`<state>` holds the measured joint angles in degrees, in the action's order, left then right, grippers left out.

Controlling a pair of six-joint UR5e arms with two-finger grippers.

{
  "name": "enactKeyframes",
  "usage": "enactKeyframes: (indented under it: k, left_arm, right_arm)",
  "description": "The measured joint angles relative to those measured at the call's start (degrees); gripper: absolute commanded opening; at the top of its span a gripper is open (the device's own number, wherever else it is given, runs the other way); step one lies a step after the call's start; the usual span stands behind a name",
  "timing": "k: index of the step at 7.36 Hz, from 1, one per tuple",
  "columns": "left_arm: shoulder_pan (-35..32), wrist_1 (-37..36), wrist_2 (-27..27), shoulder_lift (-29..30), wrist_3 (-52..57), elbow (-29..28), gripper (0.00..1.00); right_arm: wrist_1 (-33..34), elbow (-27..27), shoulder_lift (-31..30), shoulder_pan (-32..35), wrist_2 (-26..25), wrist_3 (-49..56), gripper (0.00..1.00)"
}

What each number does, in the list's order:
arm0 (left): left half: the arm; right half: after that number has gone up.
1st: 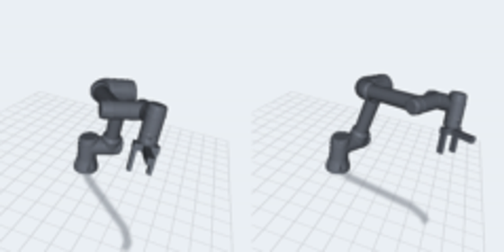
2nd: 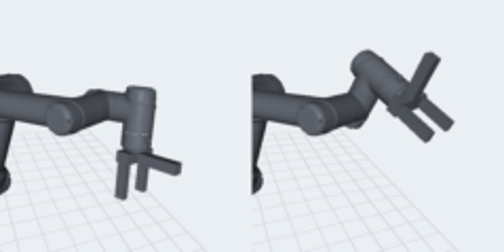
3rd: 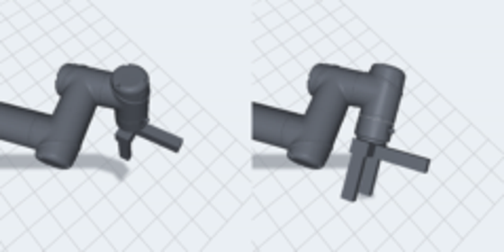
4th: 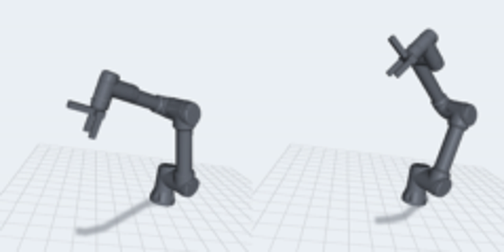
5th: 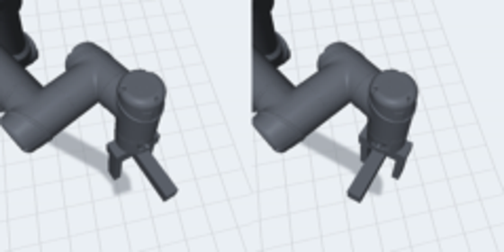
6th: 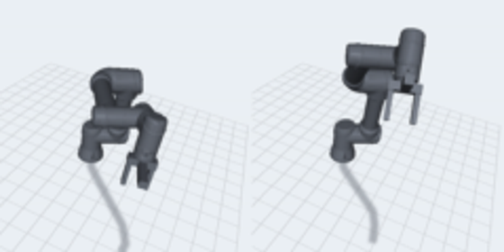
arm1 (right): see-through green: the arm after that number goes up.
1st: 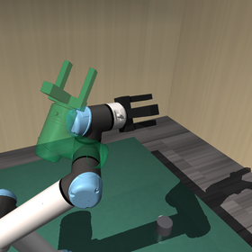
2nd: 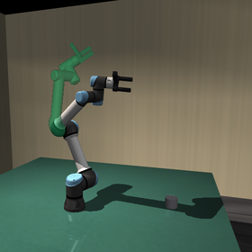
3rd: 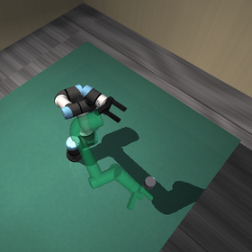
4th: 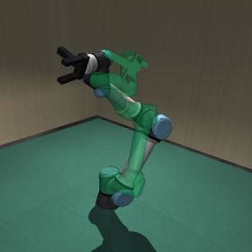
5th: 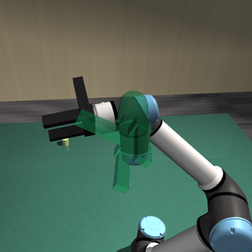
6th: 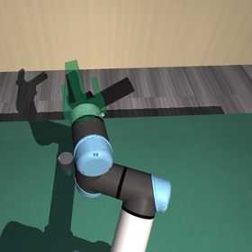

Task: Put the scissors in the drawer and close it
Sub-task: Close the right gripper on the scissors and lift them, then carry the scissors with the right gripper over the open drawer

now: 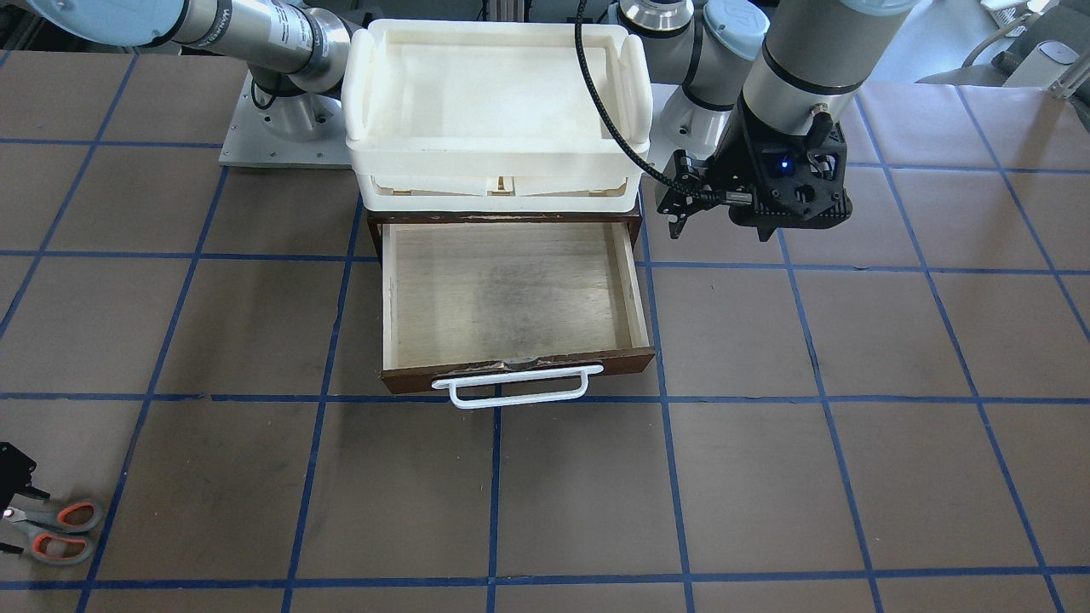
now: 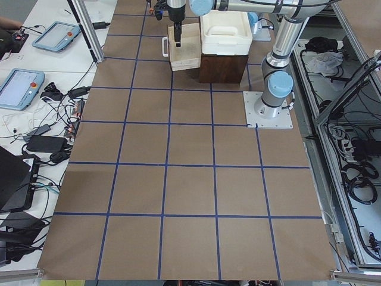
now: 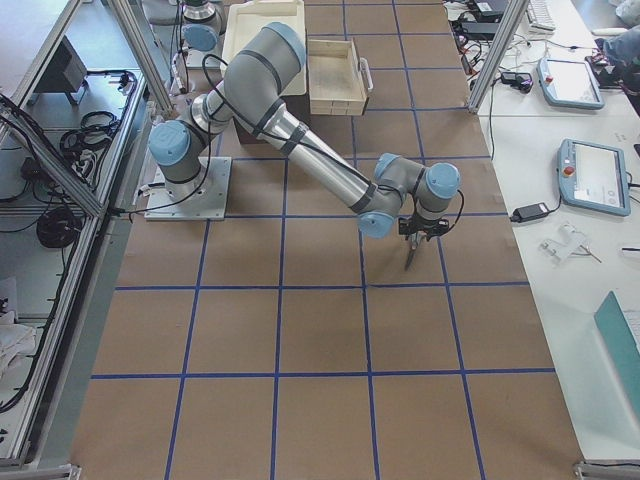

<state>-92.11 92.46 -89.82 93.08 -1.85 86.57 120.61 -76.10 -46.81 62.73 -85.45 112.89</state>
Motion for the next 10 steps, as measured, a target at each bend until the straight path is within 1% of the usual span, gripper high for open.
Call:
enactKeyframes:
  k: [1, 3, 5, 8, 10]
  left_arm:
    - [0.0, 0.0, 0.0, 0.02, 0.0, 0.0, 1.0]
    - [0.0, 0.0, 0.0, 0.08, 0.0, 0.0, 1.0]
    - [0.0, 0.0, -0.04, 0.11, 0.0, 0.0, 1.0]
    - [-0.06, -0.02, -0.04, 0.22, -0.02, 0.0, 1.0]
    - [-0.09, -0.08, -0.06, 0.27, -0.08, 0.0, 1.0]
  right_arm:
    - [0.04, 0.0, 0.21, 0.02, 0.02, 0.31, 0.66]
    - [0.06, 0.01, 0.53, 0.03, -0.05, 0.43, 0.55]
    - [0.07, 0.11, 0.56, -0.01, -0.34, 0.14, 0.39]
    - [0.06, 0.16, 0.35, -0.05, -0.95, -0.2, 0.19]
    - [0.03, 0.15, 0.11, -0.06, -1.28, -0.22, 0.16]
